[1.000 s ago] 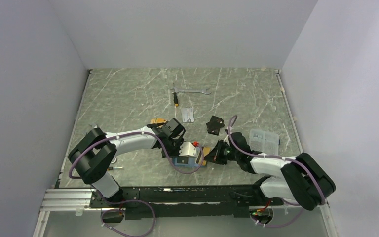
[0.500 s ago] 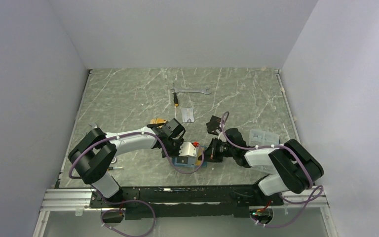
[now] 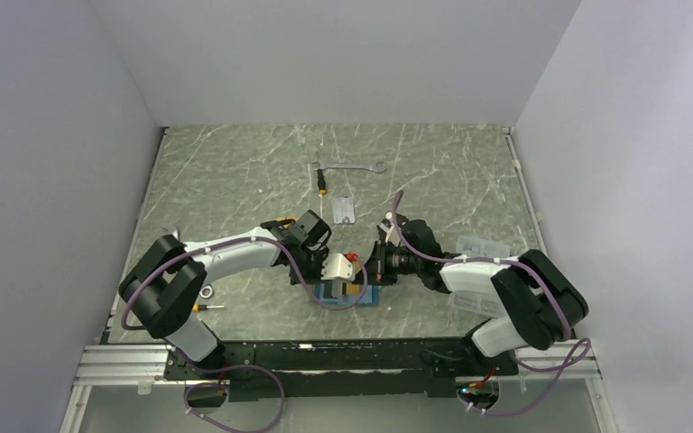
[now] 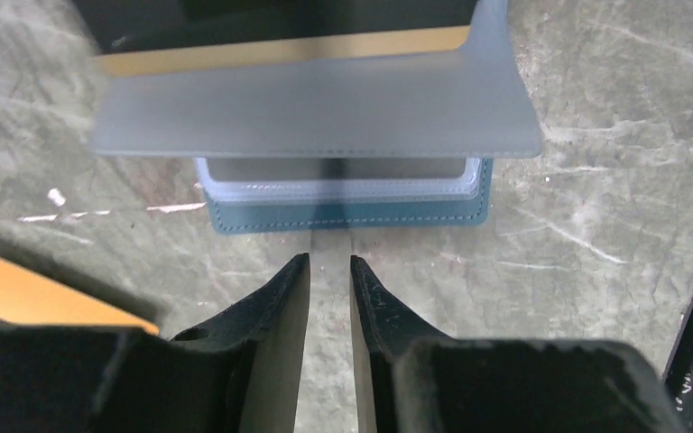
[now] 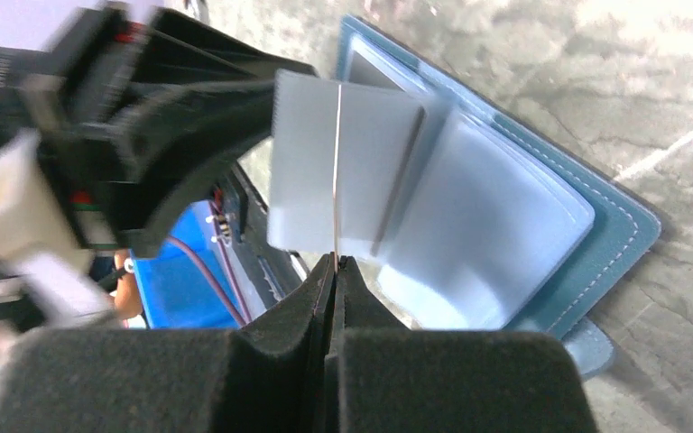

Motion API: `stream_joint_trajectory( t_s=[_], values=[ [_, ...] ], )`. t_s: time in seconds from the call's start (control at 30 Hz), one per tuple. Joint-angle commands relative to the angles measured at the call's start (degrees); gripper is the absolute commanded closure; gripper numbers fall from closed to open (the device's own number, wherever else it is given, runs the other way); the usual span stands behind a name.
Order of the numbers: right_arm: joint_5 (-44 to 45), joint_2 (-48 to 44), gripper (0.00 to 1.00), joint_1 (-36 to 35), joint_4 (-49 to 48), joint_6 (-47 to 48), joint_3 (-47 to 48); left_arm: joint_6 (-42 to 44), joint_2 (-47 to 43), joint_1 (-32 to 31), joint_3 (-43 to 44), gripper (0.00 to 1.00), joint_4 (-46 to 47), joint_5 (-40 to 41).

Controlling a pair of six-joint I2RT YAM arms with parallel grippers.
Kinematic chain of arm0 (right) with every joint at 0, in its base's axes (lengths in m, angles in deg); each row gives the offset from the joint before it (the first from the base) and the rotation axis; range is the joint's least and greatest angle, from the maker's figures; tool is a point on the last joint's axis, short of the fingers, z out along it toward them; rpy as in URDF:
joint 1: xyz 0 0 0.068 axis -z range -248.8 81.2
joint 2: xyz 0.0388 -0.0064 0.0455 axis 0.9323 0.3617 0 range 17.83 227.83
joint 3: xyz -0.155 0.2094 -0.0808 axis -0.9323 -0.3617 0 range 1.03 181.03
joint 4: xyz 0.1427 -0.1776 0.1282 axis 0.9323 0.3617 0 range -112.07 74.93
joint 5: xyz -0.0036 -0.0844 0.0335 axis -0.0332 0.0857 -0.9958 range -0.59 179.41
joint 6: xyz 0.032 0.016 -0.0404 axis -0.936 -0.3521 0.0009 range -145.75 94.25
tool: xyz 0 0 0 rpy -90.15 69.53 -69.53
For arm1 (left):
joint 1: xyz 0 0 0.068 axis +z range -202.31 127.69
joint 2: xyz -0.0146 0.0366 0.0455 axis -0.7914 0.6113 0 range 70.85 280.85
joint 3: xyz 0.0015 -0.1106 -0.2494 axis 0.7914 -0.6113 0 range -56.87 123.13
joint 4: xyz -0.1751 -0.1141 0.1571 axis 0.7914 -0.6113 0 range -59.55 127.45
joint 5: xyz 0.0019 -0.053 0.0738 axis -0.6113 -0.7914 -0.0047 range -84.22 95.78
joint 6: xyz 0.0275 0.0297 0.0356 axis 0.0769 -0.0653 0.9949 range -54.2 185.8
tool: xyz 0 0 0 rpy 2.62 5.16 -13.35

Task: Put the credit cards into the card holder
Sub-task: Insert the credit card into the card holder.

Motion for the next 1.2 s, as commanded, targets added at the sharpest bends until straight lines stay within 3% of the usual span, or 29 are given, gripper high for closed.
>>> stream_joint_trajectory(
  t_s=[0.0, 0.27, 0.6, 1.17],
  values=[
    [-0.7, 4.1, 1.00, -1.3, -0.4, 1.4, 1.6, 1.7, -4.9, 1.1, 0.1, 0.70, -2.0, -1.9],
    [1.2, 9.4, 1.00, -2.2, 1.5, 2.4, 3.9, 2.2, -7.9, 1.9, 4.3, 0.68, -6.6, -5.7],
    [1.3, 8.2, 1.00, -2.3, 4.7, 2.9, 4.4, 3.0, 2.7, -0.7, 7.1, 0.68, -1.5, -8.9],
    [1.4, 5.2, 1.00, 3.7, 0.5, 1.4, -1.7, 4.7, 5.6, -2.5, 2.6, 0.71, 0.0, -3.4]
  ],
)
